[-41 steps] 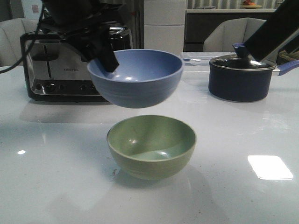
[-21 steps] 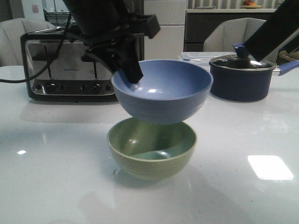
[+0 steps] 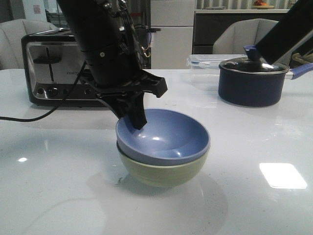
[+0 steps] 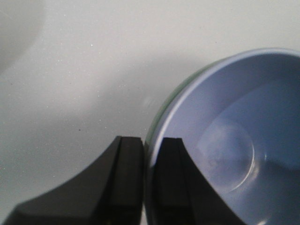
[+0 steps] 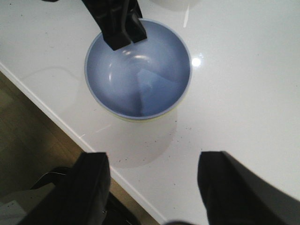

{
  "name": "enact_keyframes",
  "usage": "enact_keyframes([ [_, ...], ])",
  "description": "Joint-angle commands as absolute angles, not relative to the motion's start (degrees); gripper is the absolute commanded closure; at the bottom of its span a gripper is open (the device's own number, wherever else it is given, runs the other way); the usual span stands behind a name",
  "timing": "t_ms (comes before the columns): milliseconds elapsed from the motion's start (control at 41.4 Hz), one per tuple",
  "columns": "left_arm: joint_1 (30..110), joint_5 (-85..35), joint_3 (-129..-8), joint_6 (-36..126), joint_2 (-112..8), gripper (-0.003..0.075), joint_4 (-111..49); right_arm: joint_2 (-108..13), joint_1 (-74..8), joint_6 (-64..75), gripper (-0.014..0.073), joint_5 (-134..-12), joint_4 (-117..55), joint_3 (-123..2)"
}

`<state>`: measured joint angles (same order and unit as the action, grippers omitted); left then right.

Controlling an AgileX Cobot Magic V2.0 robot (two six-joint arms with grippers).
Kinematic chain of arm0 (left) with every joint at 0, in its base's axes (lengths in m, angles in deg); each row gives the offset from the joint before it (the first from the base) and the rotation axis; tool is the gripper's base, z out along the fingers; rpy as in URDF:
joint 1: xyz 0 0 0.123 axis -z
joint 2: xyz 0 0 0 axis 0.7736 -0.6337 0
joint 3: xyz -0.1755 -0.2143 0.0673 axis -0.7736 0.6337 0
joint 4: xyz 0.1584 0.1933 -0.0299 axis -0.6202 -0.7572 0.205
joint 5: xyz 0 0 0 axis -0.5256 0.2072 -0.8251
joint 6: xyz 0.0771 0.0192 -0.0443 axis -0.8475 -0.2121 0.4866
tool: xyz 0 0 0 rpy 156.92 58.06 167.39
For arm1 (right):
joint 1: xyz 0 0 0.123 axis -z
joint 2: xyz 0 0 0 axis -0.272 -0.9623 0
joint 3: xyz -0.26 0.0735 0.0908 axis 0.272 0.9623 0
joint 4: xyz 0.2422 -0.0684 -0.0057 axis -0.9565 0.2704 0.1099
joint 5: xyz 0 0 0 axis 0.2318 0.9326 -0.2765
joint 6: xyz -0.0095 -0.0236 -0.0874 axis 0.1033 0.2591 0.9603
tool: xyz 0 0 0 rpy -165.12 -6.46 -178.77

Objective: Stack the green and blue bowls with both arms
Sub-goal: 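Lower the blue bowl into the green bowl with the left gripper, then open the left gripper and raise it away from the bowls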

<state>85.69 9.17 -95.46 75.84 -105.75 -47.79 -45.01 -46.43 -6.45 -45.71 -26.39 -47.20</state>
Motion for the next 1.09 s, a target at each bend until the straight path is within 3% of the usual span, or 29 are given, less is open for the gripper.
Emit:
enact_keyframes([
  [0,86.1,8.4,-97.4,75.9,-102.4,0.0372,-46.9,-44.0,-46.5,-5.8,0.0077,-48.7,-26.3,-48.8],
  [73,86.1,9.0,-97.4,75.9,-101.4,0.0307,-48.2,-44.0,-46.5,-5.8,0.0077,-48.7,-26.3,-48.8],
  [435,86.1,11.6,-95.0,75.9,-85.2,0.0319,-52.9,-44.0,-46.5,-5.8,0.0077,-48.7,-26.3,-48.8],
  [1064,86.1,2.5,-60.4,76.2,-48.2,0.0319,-55.4,-44.0,-46.5,-5.8,0.0077,-48.7,-26.3,-48.8],
])
